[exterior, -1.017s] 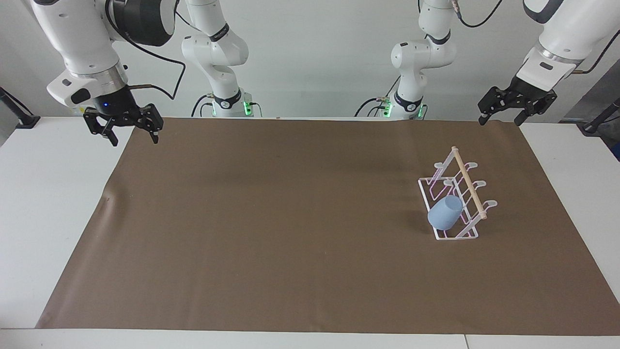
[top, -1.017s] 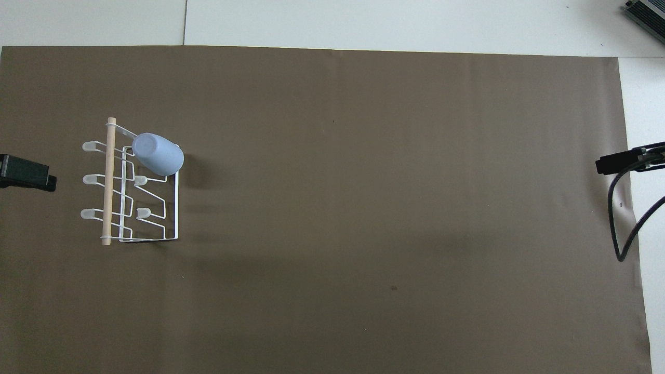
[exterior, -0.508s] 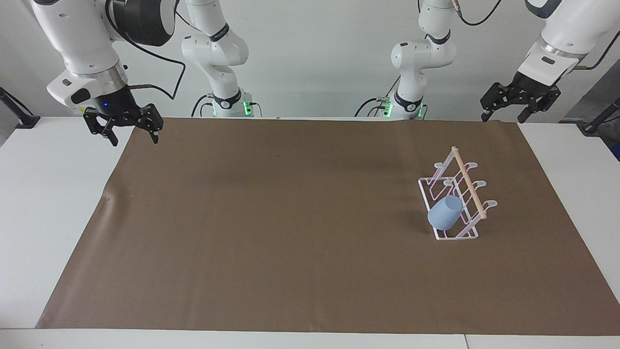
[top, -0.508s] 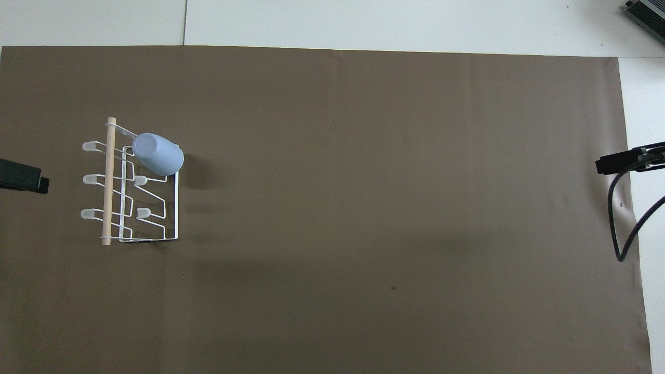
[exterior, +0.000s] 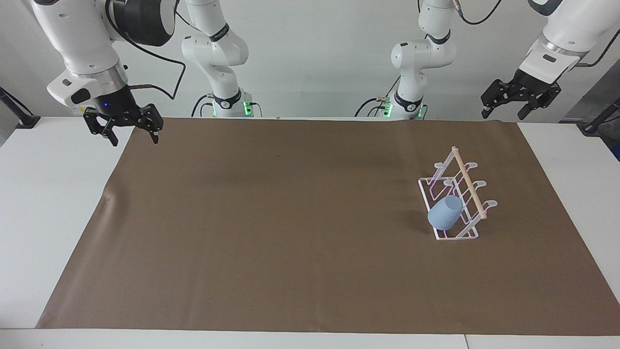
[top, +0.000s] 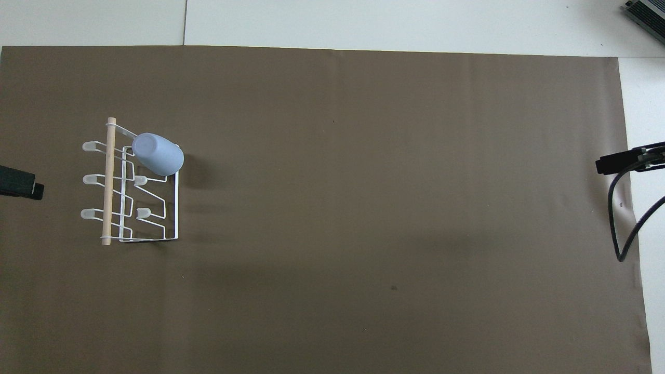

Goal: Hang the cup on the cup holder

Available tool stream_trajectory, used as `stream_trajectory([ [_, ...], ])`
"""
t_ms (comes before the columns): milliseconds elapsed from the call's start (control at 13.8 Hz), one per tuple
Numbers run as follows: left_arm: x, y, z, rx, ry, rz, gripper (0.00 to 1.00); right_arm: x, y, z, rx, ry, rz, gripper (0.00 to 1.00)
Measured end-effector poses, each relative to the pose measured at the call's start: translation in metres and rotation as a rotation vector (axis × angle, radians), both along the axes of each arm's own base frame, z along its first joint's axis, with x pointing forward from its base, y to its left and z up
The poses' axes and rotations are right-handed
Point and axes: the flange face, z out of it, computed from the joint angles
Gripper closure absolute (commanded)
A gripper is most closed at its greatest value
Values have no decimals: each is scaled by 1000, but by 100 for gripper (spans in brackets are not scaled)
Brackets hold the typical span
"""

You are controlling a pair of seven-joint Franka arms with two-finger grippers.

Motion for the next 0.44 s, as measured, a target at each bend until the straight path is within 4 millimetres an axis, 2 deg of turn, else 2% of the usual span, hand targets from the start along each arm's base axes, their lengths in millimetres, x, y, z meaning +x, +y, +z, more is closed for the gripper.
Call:
stream_trajectory([
  [436,0,0,1,-2,-3,-42,0,0,0,0,0,0,0,0],
])
